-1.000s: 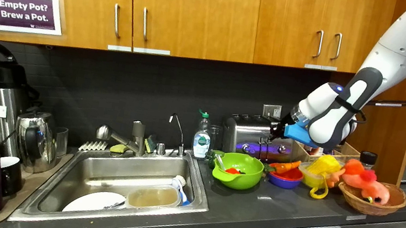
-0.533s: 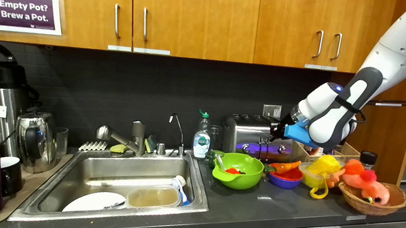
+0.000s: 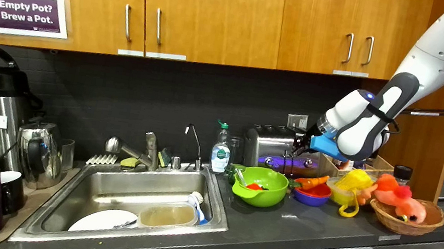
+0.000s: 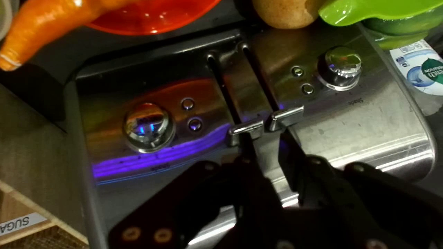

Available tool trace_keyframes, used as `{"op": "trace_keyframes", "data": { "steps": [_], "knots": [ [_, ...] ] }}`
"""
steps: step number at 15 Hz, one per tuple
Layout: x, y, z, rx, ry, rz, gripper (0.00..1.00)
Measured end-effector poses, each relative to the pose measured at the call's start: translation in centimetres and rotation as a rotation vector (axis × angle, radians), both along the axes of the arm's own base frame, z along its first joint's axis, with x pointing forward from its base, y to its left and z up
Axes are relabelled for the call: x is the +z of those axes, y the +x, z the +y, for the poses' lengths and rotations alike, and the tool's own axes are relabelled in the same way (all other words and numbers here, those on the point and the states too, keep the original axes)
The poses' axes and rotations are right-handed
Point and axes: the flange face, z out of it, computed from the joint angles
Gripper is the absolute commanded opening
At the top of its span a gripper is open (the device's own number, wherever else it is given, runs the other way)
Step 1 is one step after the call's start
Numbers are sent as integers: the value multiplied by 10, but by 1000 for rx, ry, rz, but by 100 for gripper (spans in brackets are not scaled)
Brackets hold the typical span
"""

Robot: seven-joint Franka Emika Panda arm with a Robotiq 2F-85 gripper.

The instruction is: Put the right lever of the toaster down

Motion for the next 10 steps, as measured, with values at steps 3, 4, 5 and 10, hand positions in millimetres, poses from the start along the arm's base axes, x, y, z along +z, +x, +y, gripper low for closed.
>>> {"op": "trace_keyframes", "data": {
  "steps": [3, 4, 5, 10],
  "knots": [
    [0, 0, 0, 0, 0, 0, 28],
    [0, 0, 0, 0, 0, 0, 28],
    [0, 0, 0, 0, 0, 0, 28],
    [1, 0, -2, 4, -5, -10, 71]
  ]
}}
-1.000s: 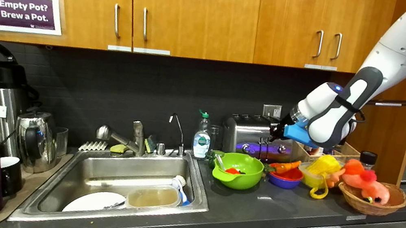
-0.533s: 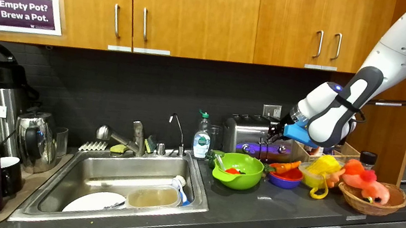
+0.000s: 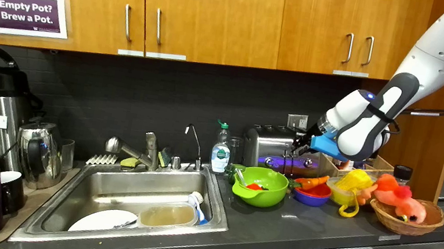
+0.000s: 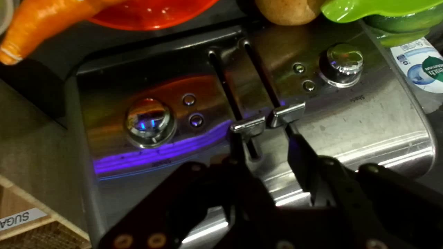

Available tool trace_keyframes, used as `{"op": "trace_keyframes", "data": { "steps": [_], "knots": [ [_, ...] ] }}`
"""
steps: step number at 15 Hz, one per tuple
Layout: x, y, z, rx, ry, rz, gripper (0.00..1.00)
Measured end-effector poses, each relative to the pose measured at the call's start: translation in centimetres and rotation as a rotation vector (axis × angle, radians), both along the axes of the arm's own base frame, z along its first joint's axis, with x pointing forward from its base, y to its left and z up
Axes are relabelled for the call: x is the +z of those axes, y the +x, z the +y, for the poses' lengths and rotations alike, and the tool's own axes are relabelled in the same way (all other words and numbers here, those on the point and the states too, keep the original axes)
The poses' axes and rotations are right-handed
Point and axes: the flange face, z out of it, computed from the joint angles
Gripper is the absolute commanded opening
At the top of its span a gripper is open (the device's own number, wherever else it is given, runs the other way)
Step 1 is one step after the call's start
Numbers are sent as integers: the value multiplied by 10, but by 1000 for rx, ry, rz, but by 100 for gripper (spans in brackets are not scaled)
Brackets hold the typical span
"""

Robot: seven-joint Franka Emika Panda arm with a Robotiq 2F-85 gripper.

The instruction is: Put the right lever of the toaster down

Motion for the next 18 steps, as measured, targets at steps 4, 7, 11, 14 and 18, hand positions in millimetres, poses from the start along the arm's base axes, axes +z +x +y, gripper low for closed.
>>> {"op": "trace_keyframes", "data": {
  "steps": [4, 7, 11, 14, 18],
  "knots": [
    [7, 5, -5, 17, -17, -47, 97],
    [13, 18, -6, 20, -16, -71, 81],
    [12, 20, -6, 22, -5, -73, 62],
    [12, 16, -12, 17, -5, -71, 43],
    [12, 10, -23, 2, 1, -66, 11]
  ]
}}
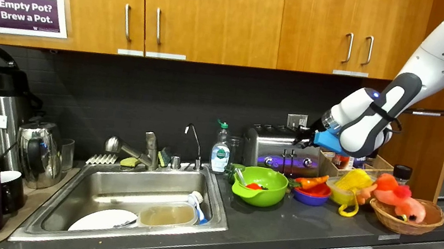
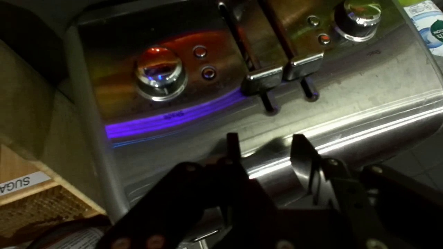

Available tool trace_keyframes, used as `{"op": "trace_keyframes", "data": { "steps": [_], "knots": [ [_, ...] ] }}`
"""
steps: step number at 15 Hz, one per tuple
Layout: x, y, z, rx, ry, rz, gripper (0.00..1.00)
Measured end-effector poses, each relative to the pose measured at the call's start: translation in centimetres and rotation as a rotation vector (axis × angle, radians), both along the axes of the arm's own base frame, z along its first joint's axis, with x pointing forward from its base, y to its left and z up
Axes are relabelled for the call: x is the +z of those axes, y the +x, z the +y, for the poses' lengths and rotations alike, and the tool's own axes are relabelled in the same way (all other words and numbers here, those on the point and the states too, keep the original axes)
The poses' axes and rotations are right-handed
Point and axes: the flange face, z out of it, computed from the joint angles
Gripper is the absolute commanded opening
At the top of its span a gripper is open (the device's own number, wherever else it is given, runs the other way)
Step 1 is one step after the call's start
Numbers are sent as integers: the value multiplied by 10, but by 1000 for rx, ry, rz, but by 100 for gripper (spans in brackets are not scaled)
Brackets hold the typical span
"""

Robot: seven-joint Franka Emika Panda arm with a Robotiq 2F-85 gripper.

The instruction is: Put the right lever of the toaster down

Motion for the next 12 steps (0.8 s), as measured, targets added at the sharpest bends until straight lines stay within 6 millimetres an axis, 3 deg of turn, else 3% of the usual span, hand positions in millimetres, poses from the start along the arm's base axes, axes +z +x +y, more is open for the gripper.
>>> {"op": "trace_keyframes", "data": {
  "steps": [2, 12],
  "knots": [
    [-1, -2, -5, -5, 2, 3, 0],
    [-22, 8, 32, 79, 44, 18, 0]
  ]
}}
